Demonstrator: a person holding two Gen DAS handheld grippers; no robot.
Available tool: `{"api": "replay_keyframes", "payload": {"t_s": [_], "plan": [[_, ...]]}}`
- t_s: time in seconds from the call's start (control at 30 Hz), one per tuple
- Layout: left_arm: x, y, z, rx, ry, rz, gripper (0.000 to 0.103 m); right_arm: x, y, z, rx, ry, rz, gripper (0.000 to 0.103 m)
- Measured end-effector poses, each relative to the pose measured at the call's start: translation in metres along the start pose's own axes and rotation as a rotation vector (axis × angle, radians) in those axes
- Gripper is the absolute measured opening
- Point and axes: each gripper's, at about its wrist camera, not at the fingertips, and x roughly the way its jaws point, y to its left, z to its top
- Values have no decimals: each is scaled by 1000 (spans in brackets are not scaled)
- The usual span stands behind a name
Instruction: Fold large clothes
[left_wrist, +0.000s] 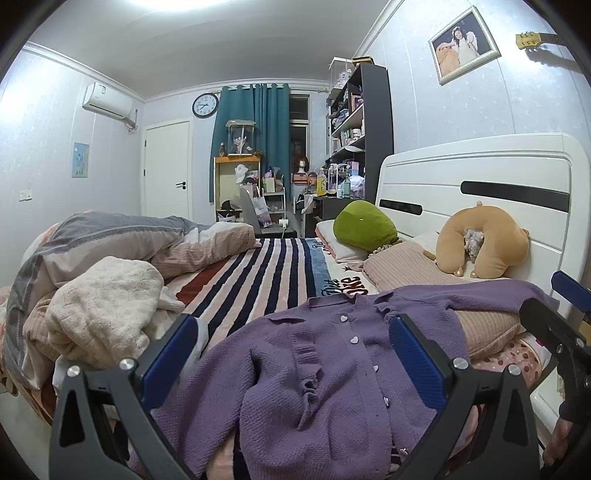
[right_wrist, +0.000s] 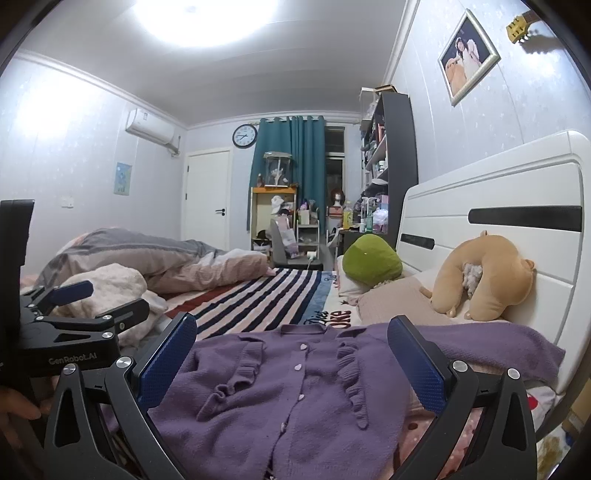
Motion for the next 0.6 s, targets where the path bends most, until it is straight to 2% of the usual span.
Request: {"api": "replay_keyframes", "payload": {"t_s": [0.6], "plan": [[-2,9,-3,-10,5,20,102,5,4,-1,-2,6,2,103]]}}
